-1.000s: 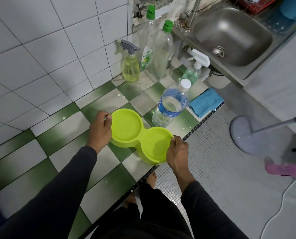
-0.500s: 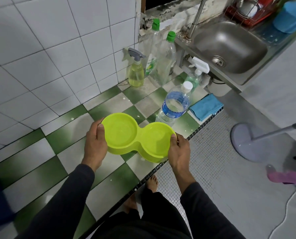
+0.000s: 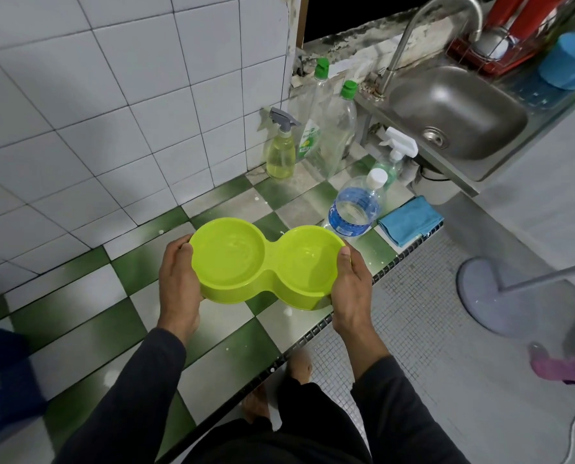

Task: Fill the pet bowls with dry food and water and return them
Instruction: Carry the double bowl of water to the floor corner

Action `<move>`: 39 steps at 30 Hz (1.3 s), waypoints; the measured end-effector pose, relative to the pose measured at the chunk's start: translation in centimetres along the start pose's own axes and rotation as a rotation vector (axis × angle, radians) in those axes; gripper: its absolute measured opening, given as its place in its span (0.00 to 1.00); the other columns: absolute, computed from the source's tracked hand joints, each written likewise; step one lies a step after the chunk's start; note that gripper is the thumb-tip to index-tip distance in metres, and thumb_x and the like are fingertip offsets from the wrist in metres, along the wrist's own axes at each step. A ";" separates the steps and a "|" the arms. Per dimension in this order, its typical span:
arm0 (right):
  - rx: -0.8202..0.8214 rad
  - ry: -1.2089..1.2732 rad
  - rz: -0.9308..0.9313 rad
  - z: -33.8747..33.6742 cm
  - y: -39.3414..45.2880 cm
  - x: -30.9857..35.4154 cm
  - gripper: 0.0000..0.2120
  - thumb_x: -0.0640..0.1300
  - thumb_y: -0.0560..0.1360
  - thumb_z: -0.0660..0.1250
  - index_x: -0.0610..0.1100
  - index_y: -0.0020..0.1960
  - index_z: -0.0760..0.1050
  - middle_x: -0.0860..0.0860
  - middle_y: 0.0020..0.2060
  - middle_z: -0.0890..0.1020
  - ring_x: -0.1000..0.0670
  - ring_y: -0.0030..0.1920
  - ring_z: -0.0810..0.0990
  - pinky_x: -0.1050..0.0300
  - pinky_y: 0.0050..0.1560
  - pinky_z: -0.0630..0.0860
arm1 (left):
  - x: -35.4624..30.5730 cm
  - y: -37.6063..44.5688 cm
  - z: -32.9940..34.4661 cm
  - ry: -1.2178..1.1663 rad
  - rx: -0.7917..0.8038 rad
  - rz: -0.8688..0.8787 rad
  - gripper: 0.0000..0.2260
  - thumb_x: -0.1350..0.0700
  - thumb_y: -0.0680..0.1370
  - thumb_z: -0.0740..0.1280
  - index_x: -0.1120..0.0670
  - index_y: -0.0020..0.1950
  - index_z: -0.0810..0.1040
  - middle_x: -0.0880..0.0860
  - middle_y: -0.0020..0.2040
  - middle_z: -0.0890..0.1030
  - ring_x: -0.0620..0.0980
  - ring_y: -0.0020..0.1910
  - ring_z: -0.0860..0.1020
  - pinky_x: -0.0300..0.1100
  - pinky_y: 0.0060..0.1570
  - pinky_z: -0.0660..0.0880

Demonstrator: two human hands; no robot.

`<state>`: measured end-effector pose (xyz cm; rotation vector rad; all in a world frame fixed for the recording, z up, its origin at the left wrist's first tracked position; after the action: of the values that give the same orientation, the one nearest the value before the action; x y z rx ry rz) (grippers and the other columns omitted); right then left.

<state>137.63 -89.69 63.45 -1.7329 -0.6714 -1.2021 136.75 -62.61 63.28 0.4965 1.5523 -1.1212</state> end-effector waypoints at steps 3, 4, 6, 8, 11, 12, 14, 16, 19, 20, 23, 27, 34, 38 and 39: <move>0.014 0.011 -0.025 0.2 0.0 1.0 0.17 0.57 0.83 0.59 0.54 0.69 0.76 0.56 0.65 0.77 0.50 0.66 0.74 0.41 0.70 0.70 | -0.7 -0.6 -0.1 -0.047 0.008 -0.013 0.13 0.45 0.81 0.58 0.36 0.61 0.79 0.46 0.65 0.78 0.54 0.63 0.76 0.57 0.52 0.79; 0.021 0.017 -0.035 0.3 0.0 1.4 0.18 0.57 0.83 0.59 0.54 0.69 0.75 0.56 0.65 0.77 0.50 0.66 0.74 0.42 0.70 0.70 | -1.0 -0.7 -0.1 -0.058 0.017 -0.016 0.14 0.41 0.79 0.58 0.33 0.61 0.79 0.46 0.67 0.77 0.54 0.64 0.76 0.57 0.52 0.79; 0.032 0.036 -0.045 0.5 0.0 2.2 0.18 0.56 0.83 0.59 0.53 0.70 0.75 0.56 0.66 0.77 0.50 0.66 0.73 0.44 0.70 0.70 | -1.4 -1.2 0.0 -0.065 0.035 -0.027 0.12 0.36 0.80 0.58 0.29 0.59 0.79 0.47 0.68 0.77 0.54 0.63 0.76 0.56 0.52 0.79; 0.039 0.050 -0.043 0.7 0.0 2.8 0.18 0.55 0.83 0.60 0.51 0.70 0.75 0.55 0.64 0.77 0.50 0.66 0.74 0.48 0.68 0.70 | -1.7 -1.5 -0.1 -0.078 0.010 -0.022 0.11 0.38 0.84 0.57 0.28 0.53 0.80 0.46 0.65 0.77 0.52 0.61 0.77 0.52 0.49 0.79; 0.060 0.055 -0.058 1.3 0.1 3.6 0.16 0.55 0.83 0.60 0.52 0.67 0.77 0.56 0.62 0.79 0.50 0.64 0.75 0.47 0.66 0.72 | -1.9 -1.8 -0.7 -0.109 -0.062 -0.009 0.11 0.42 0.85 0.59 0.32 0.52 0.81 0.46 0.63 0.78 0.52 0.61 0.77 0.51 0.49 0.78; 0.070 0.052 -0.067 1.5 0.1 3.9 0.16 0.56 0.83 0.60 0.52 0.67 0.77 0.56 0.61 0.79 0.50 0.64 0.75 0.46 0.67 0.72 | -2.0 -1.9 -0.8 -0.114 -0.078 -0.004 0.11 0.42 0.85 0.60 0.32 0.52 0.81 0.47 0.64 0.78 0.53 0.62 0.77 0.53 0.52 0.79; 0.090 0.051 -0.076 1.9 0.1 4.4 0.17 0.55 0.83 0.61 0.51 0.67 0.77 0.56 0.61 0.79 0.51 0.63 0.76 0.47 0.67 0.72 | -2.0 -2.1 -1.3 -0.134 -0.121 0.010 0.12 0.43 0.85 0.61 0.31 0.50 0.82 0.46 0.63 0.79 0.53 0.62 0.77 0.58 0.59 0.78; 0.119 0.052 -0.088 2.3 0.1 4.9 0.17 0.54 0.83 0.61 0.49 0.67 0.77 0.55 0.62 0.79 0.51 0.63 0.76 0.49 0.66 0.73 | -2.2 -2.5 -1.7 -0.153 -0.173 0.020 0.13 0.44 0.85 0.61 0.32 0.47 0.83 0.44 0.59 0.80 0.51 0.61 0.78 0.58 0.62 0.77; 0.180 0.033 -0.116 2.8 0.1 5.7 0.17 0.54 0.83 0.61 0.49 0.68 0.77 0.55 0.62 0.80 0.52 0.63 0.76 0.50 0.66 0.73 | -2.2 -3.4 -2.2 -0.193 -0.225 0.052 0.12 0.46 0.85 0.61 0.37 0.50 0.83 0.45 0.58 0.81 0.52 0.61 0.78 0.56 0.61 0.77; 0.201 0.022 -0.120 3.0 0.1 6.0 0.16 0.54 0.83 0.61 0.49 0.67 0.78 0.55 0.62 0.80 0.52 0.63 0.77 0.49 0.67 0.73 | -2.2 -3.8 -2.4 -0.205 -0.243 0.060 0.11 0.46 0.86 0.61 0.38 0.51 0.83 0.45 0.57 0.81 0.52 0.60 0.78 0.54 0.60 0.77; 0.272 -0.015 -0.139 3.8 0.1 6.6 0.17 0.55 0.83 0.61 0.49 0.66 0.78 0.54 0.61 0.81 0.51 0.63 0.78 0.44 0.67 0.74 | -2.2 -4.9 -3.1 -0.225 -0.316 0.083 0.11 0.47 0.86 0.61 0.42 0.51 0.82 0.45 0.54 0.81 0.53 0.58 0.78 0.53 0.58 0.76; 0.354 -0.055 -0.191 4.5 -0.5 7.8 0.15 0.52 0.84 0.60 0.48 0.65 0.79 0.53 0.59 0.82 0.50 0.61 0.78 0.47 0.66 0.75 | -1.9 -6.8 -4.0 -0.253 -0.387 0.106 0.11 0.42 0.81 0.62 0.43 0.49 0.82 0.49 0.54 0.81 0.58 0.59 0.78 0.56 0.56 0.75; 0.509 -0.105 -0.207 6.2 -3.1 8.8 0.11 0.50 0.83 0.62 0.53 0.62 0.79 0.57 0.56 0.80 0.55 0.57 0.78 0.57 0.57 0.73 | -2.1 -11.3 -6.5 -0.347 -0.514 0.160 0.10 0.44 0.83 0.62 0.40 0.53 0.83 0.51 0.62 0.80 0.59 0.63 0.77 0.61 0.61 0.76; 0.604 -0.131 -0.218 7.1 -5.2 8.8 0.07 0.50 0.83 0.61 0.57 0.56 0.78 0.60 0.55 0.80 0.54 0.59 0.77 0.55 0.61 0.72 | -1.8 -13.9 -8.8 -0.357 -0.587 0.180 0.10 0.40 0.81 0.63 0.40 0.56 0.81 0.53 0.64 0.78 0.60 0.64 0.76 0.64 0.61 0.76; 0.630 -0.132 -0.221 7.4 -5.8 8.8 0.06 0.51 0.83 0.62 0.59 0.53 0.78 0.63 0.53 0.79 0.55 0.58 0.77 0.55 0.61 0.72 | -1.7 -14.5 -9.3 -0.356 -0.609 0.187 0.11 0.39 0.81 0.62 0.41 0.57 0.80 0.53 0.65 0.78 0.61 0.64 0.76 0.64 0.61 0.76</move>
<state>139.49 -80.90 72.76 -1.2307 -1.1998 -0.8861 120.89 -60.95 70.04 0.0216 1.4042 -0.5136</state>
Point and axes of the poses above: each hand's wrist, its own y-axis towards the middle knuckle, its own z-axis out of the palm, x = y × z, the point moved 4 cm from there along y, towards the middle knuckle
